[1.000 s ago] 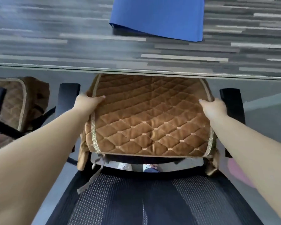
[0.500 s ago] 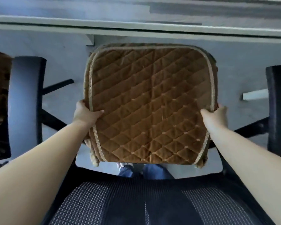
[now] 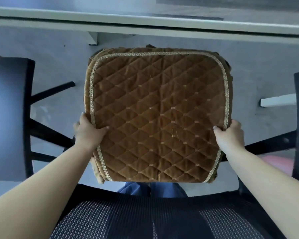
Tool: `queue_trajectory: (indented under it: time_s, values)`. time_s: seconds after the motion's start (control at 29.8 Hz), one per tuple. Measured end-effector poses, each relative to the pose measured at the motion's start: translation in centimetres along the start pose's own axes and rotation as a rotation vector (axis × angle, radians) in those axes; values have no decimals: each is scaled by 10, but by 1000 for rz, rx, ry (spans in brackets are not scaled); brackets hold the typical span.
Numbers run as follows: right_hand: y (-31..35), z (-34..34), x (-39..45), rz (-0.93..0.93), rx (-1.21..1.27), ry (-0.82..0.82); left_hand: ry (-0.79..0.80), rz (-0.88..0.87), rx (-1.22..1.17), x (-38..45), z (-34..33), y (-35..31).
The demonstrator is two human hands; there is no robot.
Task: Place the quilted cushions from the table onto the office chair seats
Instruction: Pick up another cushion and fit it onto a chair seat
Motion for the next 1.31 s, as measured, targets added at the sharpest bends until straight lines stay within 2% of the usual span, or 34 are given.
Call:
queue_trajectory:
  time_s: [0.07, 0.17, 0.2, 0.27, 0.4, 0.5, 0.71, 0.77, 0.84, 0.91, 1.01, 1.31]
  values:
    - [22, 5, -5, 153, -79, -52, -90, -185, 125, -13, 2, -28]
    - [93, -11, -30, 636, -217, -2, -158, -554, 419, -39, -20, -78]
    - [115, -24, -36, 757, -294, 50, -139, -630, 512, -44, -33, -91]
    - [145, -53, -37, 856, -468, 176, -67, -674, 655, -46, -58, -108]
    - [165, -98, -12, 827, -789, 377, -8, -579, 795, -26, -82, -131]
    - [161, -117, 0, 754, -899, 448, 36, -515, 852, -14, -94, -130]
    - [148, -108, -22, 817, -768, 411, -17, -569, 840, -28, -89, -126]
    - [123, -103, -48, 784, -694, 470, -46, -606, 803, -47, -86, -109]
    - [93, -99, -76, 705, -645, 536, -9, -568, 800, -67, -87, -74]
    - [71, -99, -94, 663, -644, 565, 47, -488, 801, -81, -90, -32]
    - [65, -102, -97, 666, -652, 515, 47, -447, 787, -87, -90, -1]
    - [71, -139, -81, 537, -742, 455, 73, -443, 824, -65, -105, -3]
Point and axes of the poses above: each hand's wrist, its own x-axis towards the middle knuckle, its own z-axis out of the back of the hand, y = z × x, the point moved 8 cm from there along x, towards the middle knuckle, and after that the axes turned 11 degrees about z, right-handed, at the moved point
